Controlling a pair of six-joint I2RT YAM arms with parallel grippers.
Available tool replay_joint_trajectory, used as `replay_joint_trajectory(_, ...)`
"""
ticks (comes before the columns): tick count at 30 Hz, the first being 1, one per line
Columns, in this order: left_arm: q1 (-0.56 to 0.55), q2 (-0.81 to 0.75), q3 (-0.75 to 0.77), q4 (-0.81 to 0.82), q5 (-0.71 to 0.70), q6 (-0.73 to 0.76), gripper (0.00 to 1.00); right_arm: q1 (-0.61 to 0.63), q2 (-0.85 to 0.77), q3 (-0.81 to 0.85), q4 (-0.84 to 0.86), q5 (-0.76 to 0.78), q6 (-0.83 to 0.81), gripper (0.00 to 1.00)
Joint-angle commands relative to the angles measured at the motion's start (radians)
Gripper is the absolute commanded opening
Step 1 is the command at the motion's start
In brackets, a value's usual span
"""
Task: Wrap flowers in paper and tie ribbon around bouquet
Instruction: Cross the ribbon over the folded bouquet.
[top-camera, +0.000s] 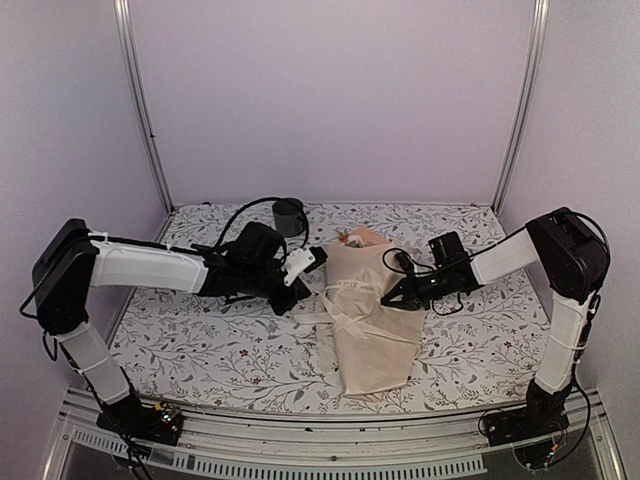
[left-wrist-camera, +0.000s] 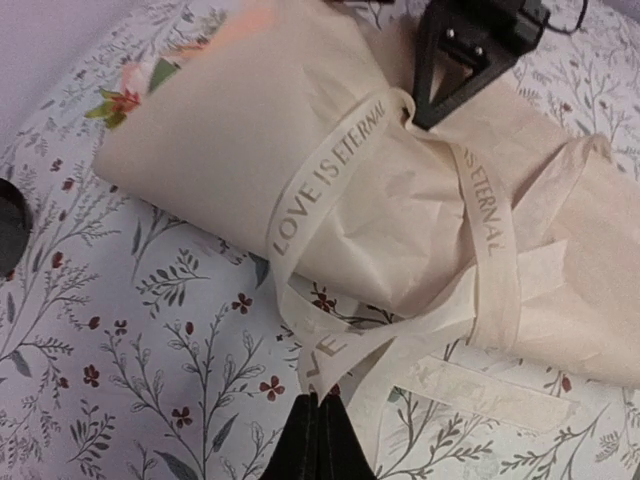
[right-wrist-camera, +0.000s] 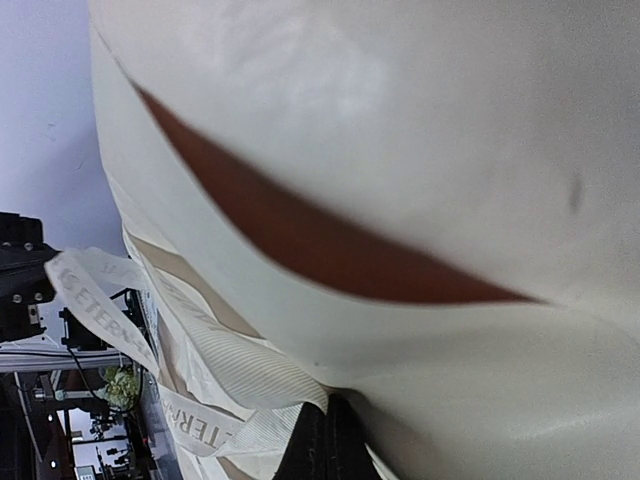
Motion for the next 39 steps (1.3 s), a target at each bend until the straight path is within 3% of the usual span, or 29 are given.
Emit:
replay_joint_trajectory(1, 0.004, -0.234, -0.132, 0.202, -0.095, -0.13, 0.0, -0.004, 0.019, 0.006, -0.044, 0.042, -0.024, 0.0)
replay_joint_trajectory(6, -0.002, -0.514, -0.413, 0.425, -0.235, -0.399, 0.0, -0.004, 0.028, 0.01, -0.051, 0.049, -0.03, 0.0)
replay_joint_trajectory(9, -0.085, -0.653, -0.617, 0.536, -0.519, -0.806, 0.0, -0.004, 0.038, 0.017, -0.057, 0.05, -0.033, 0.0)
replay_joint_trajectory(12, -0.168, -0.728, -0.737, 0.467, -0.714, -1.09, 0.0, -0.003, 0.035, 0.019, -0.06, 0.052, -0.036, 0.0)
replay_joint_trajectory(14, -0.174, -0.708, -0.735, 0.375, -0.745, -1.15, 0.01, -0.003, 0.031, 0.019, -0.061, 0.054, -0.034, 0.0)
replay_joint_trajectory(15, -0.176, -0.683, -0.716, 0.302, -0.75, -1.19, 0.2, -0.004, 0.03, 0.019, -0.063, 0.054, -0.035, 0.0)
replay_joint_trajectory(17, -0.188, -0.628, -0.657, 0.178, -0.757, -1.242, 0.82, -0.003, 0.028, 0.022, -0.072, 0.053, -0.036, 0.0)
replay_joint_trajectory(18, -0.2, -0.604, -0.62, 0.096, -0.786, -1.274, 0.97, -0.004, 0.025, 0.025, -0.075, 0.054, -0.036, 0.0)
replay_joint_trajectory(20, -0.234, -0.576, -0.531, -0.135, -0.924, -1.376, 0.99, -0.003, 0.019, 0.025, -0.078, 0.054, -0.037, 0.0)
replay_joint_trajectory(21, -0.25, -0.572, -0.503, -0.14, -1.009, -1.356, 0.97, -0.004, 0.015, 0.023, -0.078, 0.053, -0.036, 0.0)
replay_joint_trajectory(22, -0.263, -0.57, -0.486, -0.05, -1.042, -1.229, 0.9, -0.003, 0.012, 0.022, -0.078, 0.051, -0.036, 0.0)
replay_joint_trajectory(23, -0.276, -0.562, -0.484, 0.15, -1.033, -0.897, 0.78, -0.003, 0.009, 0.022, -0.08, 0.05, -0.036, 0.0)
replay_joint_trajectory(24, -0.289, -0.543, -0.484, 0.348, -0.965, -0.659, 0.66, -0.003, 0.007, 0.022, -0.08, 0.049, -0.036, 0.0)
replay_joint_trajectory(25, -0.292, -0.515, -0.479, 0.506, -0.815, -0.478, 0.58, -0.004, 0.006, 0.022, -0.085, 0.048, -0.036, 0.0)
replay_joint_trajectory(26, -0.283, -0.475, -0.465, 0.622, -0.612, -0.308, 0.6, -0.003, 0.004, 0.024, -0.087, 0.048, -0.037, 0.0)
replay_joint_trajectory(27, -0.273, -0.427, -0.425, 0.623, -0.343, -0.183, 0.63, -0.004, 0.004, 0.025, -0.087, 0.047, -0.037, 0.0)
replay_joint_trajectory(29, -0.279, -0.29, -0.273, 0.437, -0.015, 0.029, 0.69, -0.003, 0.006, 0.029, -0.089, 0.044, -0.034, 0.0)
replay_joint_trajectory(30, -0.278, -0.213, -0.187, 0.307, 0.046, 0.102, 0.71, -0.003, 0.006, 0.029, -0.09, 0.041, -0.034, 0.0)
replay_joint_trajectory(35, -0.264, 0.153, 0.206, -0.157, -0.032, 0.309, 0.82, -0.002, 0.0, 0.024, -0.098, 0.039, -0.038, 0.0)
replay_joint_trajectory(39, -0.248, 0.237, 0.286, -0.177, -0.039, 0.412, 0.85, -0.001, 0.0, 0.018, -0.094, 0.037, -0.039, 0.0)
